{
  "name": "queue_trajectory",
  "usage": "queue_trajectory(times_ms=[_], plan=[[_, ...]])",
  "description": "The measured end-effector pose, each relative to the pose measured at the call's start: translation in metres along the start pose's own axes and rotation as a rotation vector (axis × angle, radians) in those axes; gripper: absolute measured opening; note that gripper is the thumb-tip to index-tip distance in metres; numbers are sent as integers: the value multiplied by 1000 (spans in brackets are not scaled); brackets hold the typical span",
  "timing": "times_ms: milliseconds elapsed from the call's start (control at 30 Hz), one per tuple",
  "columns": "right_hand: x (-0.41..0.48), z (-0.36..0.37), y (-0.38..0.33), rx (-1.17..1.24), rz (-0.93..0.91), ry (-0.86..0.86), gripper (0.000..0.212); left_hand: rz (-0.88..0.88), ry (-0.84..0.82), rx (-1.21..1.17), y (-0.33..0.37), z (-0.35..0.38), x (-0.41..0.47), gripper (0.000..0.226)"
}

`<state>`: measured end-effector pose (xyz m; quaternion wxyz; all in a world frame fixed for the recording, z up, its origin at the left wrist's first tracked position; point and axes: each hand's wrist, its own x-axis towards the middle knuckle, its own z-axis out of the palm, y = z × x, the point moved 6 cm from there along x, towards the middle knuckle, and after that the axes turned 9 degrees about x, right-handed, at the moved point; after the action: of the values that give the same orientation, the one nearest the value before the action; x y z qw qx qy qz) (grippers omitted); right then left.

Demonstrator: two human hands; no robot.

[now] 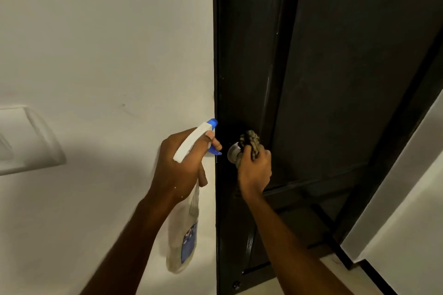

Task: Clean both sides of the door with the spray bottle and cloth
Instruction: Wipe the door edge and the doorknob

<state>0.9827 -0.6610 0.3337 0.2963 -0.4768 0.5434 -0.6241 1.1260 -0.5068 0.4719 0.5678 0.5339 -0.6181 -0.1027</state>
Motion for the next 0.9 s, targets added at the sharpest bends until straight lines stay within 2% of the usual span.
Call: queue_trajectory(times_ms=[33,167,233,267,300,333,367,400,467,500,533,567,600,667,700,800,833,900], plan=[[1,0,-6,-146,-159,-61,38,8,42,-16,6,-4,4,34],[-20,24,-21,-699,-1037,-339,46,26,-16,-65,9,-1,10,20],[-22,27,-17,-764,-1269,-398,48,-16,-52,-133,10,7,10,26],[-19,26,-17,-742,-1322,-395,50,-51,-78,-159,11,10,11,51],[-15,25,-15,-700,-1325,-374,50,-22,-62,-189,8,8,11,34],[-10,23,-15,-632,-1259,-334,49,29,-38,-177,11,3,12,26],[-5,20,-16,-536,-1103,-267,48,49,-29,-138,9,2,12,21],[2,16,-14,-384,-854,-175,47,71,-51,-131,9,-1,11,21],[5,6,-1,86,-202,44,50,60,-63,-92,15,2,11,22],[0,5,6,296,62,127,49,53,-34,-73,11,1,11,27],[-3,7,12,386,223,163,43,56,1,-73,7,1,10,36],[-5,7,12,380,279,163,34,75,31,-64,8,2,9,41],[-3,4,11,321,242,143,30,77,48,-32,15,3,9,44],[2,-1,0,83,-44,37,44,22,74,-36,8,2,9,45],[0,-1,-11,-73,-274,-57,50,3,87,-53,2,0,10,42],[-16,19,-23,-607,-990,-348,47,15,43,-72,4,1,11,28],[-18,22,-24,-712,-1144,-423,46,17,24,-76,-3,3,11,31],[-15,22,-26,-778,-1323,-503,45,24,33,-114,-6,2,12,35]])
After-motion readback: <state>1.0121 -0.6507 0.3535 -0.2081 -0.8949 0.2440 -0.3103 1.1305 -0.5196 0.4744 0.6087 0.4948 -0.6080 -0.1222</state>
